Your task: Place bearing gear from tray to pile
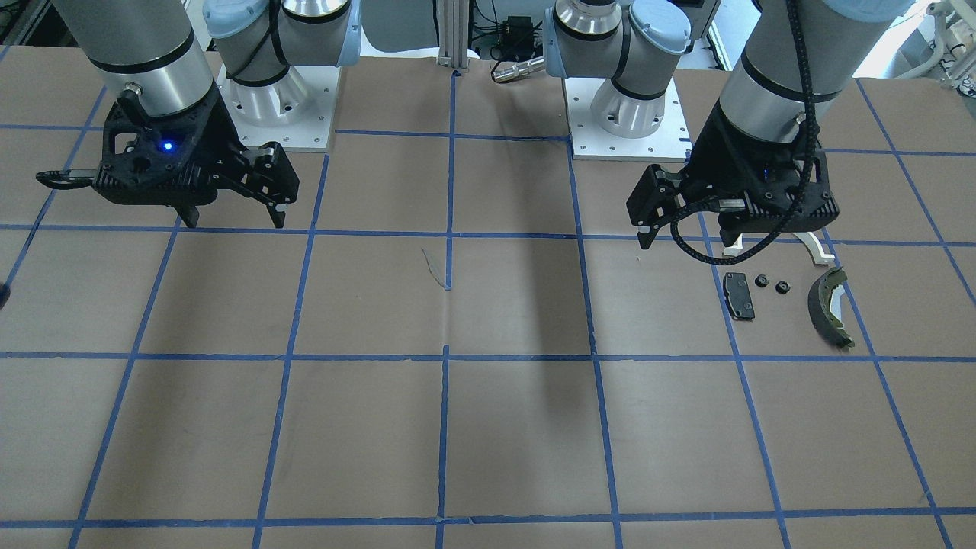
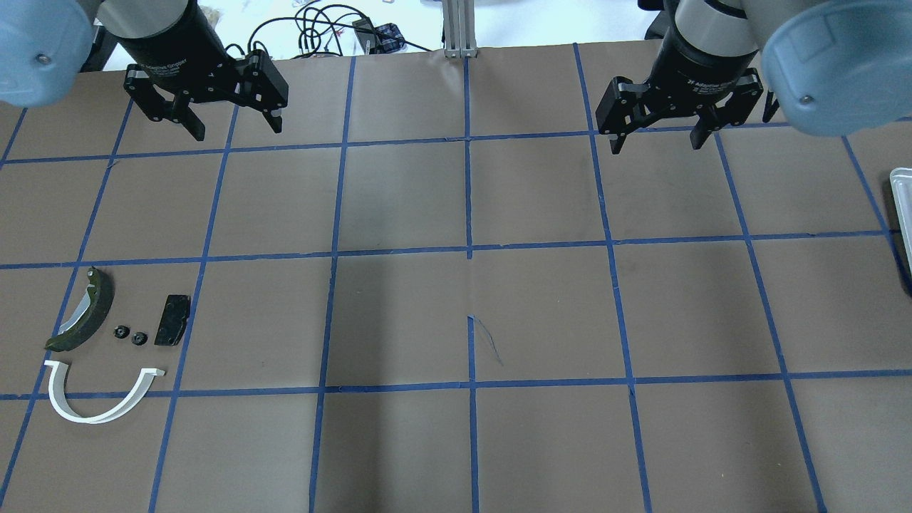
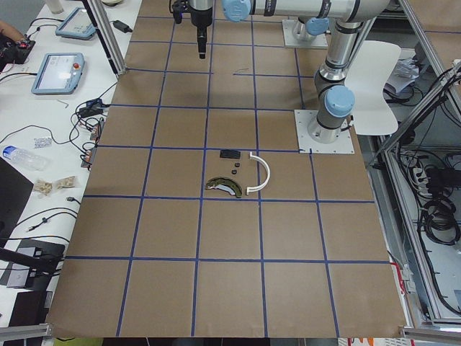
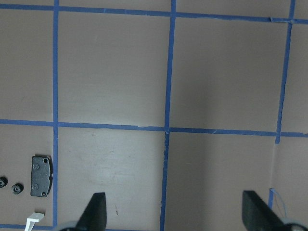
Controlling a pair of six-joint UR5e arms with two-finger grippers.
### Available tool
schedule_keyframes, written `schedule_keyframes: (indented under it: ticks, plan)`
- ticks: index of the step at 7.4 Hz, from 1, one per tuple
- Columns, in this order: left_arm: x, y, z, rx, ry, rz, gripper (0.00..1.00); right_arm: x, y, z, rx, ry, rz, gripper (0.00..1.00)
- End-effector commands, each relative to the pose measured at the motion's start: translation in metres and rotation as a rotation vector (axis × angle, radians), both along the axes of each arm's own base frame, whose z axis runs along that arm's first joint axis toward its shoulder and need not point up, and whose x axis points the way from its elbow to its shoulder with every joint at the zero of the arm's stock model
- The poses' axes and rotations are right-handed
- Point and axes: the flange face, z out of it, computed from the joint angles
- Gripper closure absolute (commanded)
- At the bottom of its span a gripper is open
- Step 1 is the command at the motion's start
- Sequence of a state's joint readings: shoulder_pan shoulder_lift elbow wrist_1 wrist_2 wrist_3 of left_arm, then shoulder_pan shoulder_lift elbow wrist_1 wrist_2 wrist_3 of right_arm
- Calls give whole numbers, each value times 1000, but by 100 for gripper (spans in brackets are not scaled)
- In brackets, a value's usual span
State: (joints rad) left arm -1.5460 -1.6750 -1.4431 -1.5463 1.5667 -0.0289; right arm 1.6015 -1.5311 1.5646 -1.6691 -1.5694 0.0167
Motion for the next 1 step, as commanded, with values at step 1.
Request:
schedule_keyframes:
  ticks: [1]
  plan:
    - [-2, 2, 0, 4, -1, -5, 0, 0, 0, -1, 0, 0, 0, 0]
